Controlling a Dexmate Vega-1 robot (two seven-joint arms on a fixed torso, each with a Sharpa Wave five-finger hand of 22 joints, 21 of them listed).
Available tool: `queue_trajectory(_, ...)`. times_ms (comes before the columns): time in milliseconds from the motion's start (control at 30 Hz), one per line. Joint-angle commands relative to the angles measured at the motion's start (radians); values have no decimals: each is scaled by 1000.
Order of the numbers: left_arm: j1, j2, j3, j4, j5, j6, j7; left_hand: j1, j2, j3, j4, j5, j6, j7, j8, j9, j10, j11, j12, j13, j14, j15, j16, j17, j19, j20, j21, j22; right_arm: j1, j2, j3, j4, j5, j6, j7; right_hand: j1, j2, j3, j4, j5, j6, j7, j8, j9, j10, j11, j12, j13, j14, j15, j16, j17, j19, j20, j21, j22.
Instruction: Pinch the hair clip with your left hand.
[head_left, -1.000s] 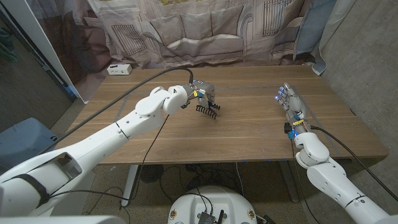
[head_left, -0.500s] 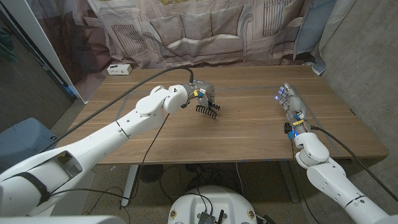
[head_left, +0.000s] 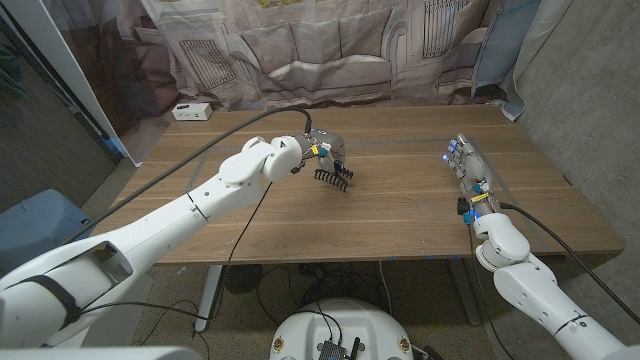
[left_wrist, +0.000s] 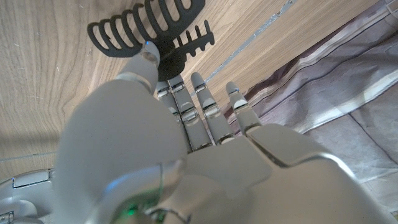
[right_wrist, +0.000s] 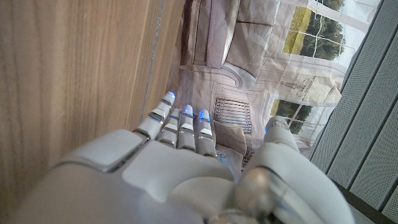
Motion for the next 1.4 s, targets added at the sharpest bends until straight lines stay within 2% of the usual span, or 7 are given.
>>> queue_trajectory(33,-4,-1,4,3,5,5,-12,-21,-4,-10,4,2,-12,3,-10,3,1,-10,-7,1,-10,-49,1,3,2,12,0,3,-6,-4,6,-10,1,-1,-1,9,4,-2,1,0,11,-3,-1,3,5,1,-1,3,11,-1,-3,2,2,6,0,4)
queue_trajectory(667,-7,3,6,3,9,4,-20,-52,-19,-25,6,2,-71,5,-39,1,-51,-2,-39,-2,-45,-35,2,3,-20,16,-2,4,-11,-1,8,-9,-2,1,-3,10,4,-2,1,1,11,-2,-1,3,6,0,-2,4,11,-1,-3,2,2,6,0,4)
queue_trajectory(1400,-11,9,-3,8,-3,0,-22,-83,-30,-42,12,-2,-105,4,-48,0,-82,6,-60,-12,-76,-29,3,5,-35,16,-2,5,-12,9,1,-9,-7,2,-13,11,6,-2,1,1,12,-1,-1,3,7,1,-2,4,11,-1,-4,2,2,6,0,4)
